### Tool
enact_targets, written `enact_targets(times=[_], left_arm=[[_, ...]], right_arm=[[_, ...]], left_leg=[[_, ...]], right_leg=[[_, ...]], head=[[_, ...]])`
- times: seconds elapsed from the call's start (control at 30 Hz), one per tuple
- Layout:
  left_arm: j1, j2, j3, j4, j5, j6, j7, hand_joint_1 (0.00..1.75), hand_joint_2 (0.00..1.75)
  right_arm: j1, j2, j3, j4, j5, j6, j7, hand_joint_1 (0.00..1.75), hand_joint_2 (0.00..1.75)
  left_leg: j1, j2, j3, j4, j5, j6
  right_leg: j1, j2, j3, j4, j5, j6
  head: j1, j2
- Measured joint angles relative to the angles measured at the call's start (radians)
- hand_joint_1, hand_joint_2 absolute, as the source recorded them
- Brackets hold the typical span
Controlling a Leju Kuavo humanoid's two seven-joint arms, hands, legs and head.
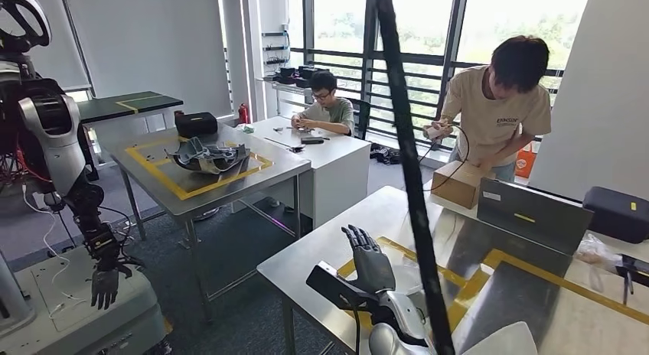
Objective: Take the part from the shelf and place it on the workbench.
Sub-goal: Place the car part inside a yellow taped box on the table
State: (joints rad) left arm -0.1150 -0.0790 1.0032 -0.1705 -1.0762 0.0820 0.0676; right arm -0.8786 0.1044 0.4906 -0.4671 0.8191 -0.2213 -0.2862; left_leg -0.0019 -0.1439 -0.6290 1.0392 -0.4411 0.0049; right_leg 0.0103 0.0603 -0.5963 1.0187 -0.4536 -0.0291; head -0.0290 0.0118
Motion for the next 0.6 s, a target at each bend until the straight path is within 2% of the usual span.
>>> enact_targets(times=[0.03,0.07,0.1,0.13,0.17,0.2,0.23,0.27,0.33,0.4,0.47,0.5,0.53,0.6], left_arm=[[0.002,0.0,0.0,0.0,0.002,0.0,-0.001,0.0,0.0],[0.003,0.0,0.0,0.001,0.003,0.0,-0.002,0.0,0.0],[0.002,0.0,0.0,0.001,0.004,0.0,-0.003,0.0,0.0],[0.0,0.0,0.0,0.001,0.004,0.0,-0.004,0.0,0.0],[-0.001,0.0,0.0,0.001,0.005,0.0,-0.005,0.0,0.0],[-0.002,0.001,0.0,0.001,0.005,0.0,-0.005,0.0,0.0],[-0.001,0.001,0.0,0.001,0.004,0.0,-0.005,0.0,0.0],[0.0,0.001,0.0,0.001,0.004,0.001,-0.004,0.0,0.0],[0.0,0.002,0.0,0.001,0.002,0.002,-0.003,0.0,0.0],[-0.003,0.001,0.0,0.0,0.001,0.004,0.0,0.0,0.0],[-0.002,0.001,0.001,0.0,0.001,0.006,0.003,0.0,0.0],[-0.001,0.002,0.001,0.0,0.001,0.006,0.004,0.0,0.0],[0.001,0.003,0.001,0.0,0.002,0.008,0.004,0.0,0.0],[0.002,0.003,0.003,0.0,0.003,0.009,0.004,0.0,0.0]], right_arm=[[-0.002,0.002,0.0,-0.002,-0.001,0.0,-0.003,0.0,0.0],[-0.004,0.004,0.0,-0.003,-0.002,-0.001,-0.006,0.0,0.0],[-0.005,0.005,0.0,-0.004,-0.002,-0.001,-0.007,0.0,0.0],[-0.007,0.005,0.0,-0.004,-0.002,-0.001,-0.008,0.0,0.0],[-0.007,0.004,0.0,-0.004,-0.002,-0.001,-0.007,0.0,0.0],[-0.007,0.004,0.0,-0.004,-0.002,-0.001,-0.007,0.0,0.0],[-0.007,0.004,0.0,-0.004,-0.003,-0.001,-0.007,0.0,0.0],[-0.007,0.004,0.0,-0.004,-0.005,-0.001,-0.007,0.0,0.0],[-0.008,0.003,0.0,-0.005,-0.009,-0.002,-0.007,0.0,0.0],[-0.011,0.002,0.0,-0.006,-0.012,-0.002,-0.007,0.0,0.0],[-0.013,0.004,0.0,-0.007,-0.013,-0.003,-0.007,0.0,0.0],[-0.013,0.005,0.0,-0.007,-0.014,-0.004,-0.007,0.0,0.0],[-0.014,0.007,0.001,-0.008,-0.015,-0.006,-0.007,0.0,0.0],[-0.014,0.007,0.001,-0.011,-0.016,-0.01,-0.007,0.0,0.0]], left_leg=[[-0.003,0.022,-0.007,0.014,-0.01,-0.005],[-0.005,0.056,-0.023,0.048,-0.029,-0.009],[-0.004,0.095,-0.05,0.101,-0.055,-0.014],[-0.001,0.119,-0.083,0.165,-0.084,-0.02],[0.004,0.132,-0.113,0.223,-0.104,-0.026],[0.008,0.137,-0.132,0.255,-0.11,-0.031],[0.013,0.141,-0.13,0.25,-0.096,-0.037],[0.017,0.147,-0.109,0.209,-0.068,-0.041],[0.018,0.181,-0.038,0.077,-0.012,-0.046],[0.014,0.202,-0.001,0.004,0.004,-0.034],[0.011,0.184,-0.002,0.0,0.001,-0.014],[0.011,0.174,-0.002,0.0,0.002,-0.007],[0.012,0.164,-0.002,-0.001,0.003,0.0],[0.014,0.144,-0.001,-0.003,0.005,0.011]], right_leg=[[-0.003,-0.013,0.008,-0.009,0.002,-0.002],[-0.005,-0.027,0.015,-0.018,0.004,-0.004],[-0.006,-0.041,0.02,-0.022,0.004,-0.006],[-0.007,-0.056,0.023,-0.023,0.003,-0.007],[-0.007,-0.071,0.023,-0.022,0.0,-0.007],[-0.009,-0.086,0.024,-0.021,-0.002,-0.005],[-0.011,-0.1,0.024,-0.019,-0.005,-0.003],[-0.013,-0.113,0.025,-0.016,-0.009,0.001],[-0.015,-0.136,0.027,-0.006,-0.02,0.013],[-0.011,-0.154,0.028,0.002,-0.029,0.024],[-0.009,-0.172,0.031,0.003,-0.033,0.033],[-0.011,-0.172,0.032,0.005,-0.037,0.038],[-0.014,-0.157,0.029,0.017,-0.048,0.043],[-0.019,-0.104,-0.011,0.104,-0.097,0.05]], head=[[-0.001,0.0],[-0.002,0.0],[-0.003,0.0],[-0.004,0.0],[-0.004,0.0],[-0.004,0.0],[-0.004,0.0],[-0.004,0.0],[-0.004,0.0],[-0.003,0.0],[-0.001,0.0],[-0.001,0.0],[-0.001,0.0],[0.001,0.0]])
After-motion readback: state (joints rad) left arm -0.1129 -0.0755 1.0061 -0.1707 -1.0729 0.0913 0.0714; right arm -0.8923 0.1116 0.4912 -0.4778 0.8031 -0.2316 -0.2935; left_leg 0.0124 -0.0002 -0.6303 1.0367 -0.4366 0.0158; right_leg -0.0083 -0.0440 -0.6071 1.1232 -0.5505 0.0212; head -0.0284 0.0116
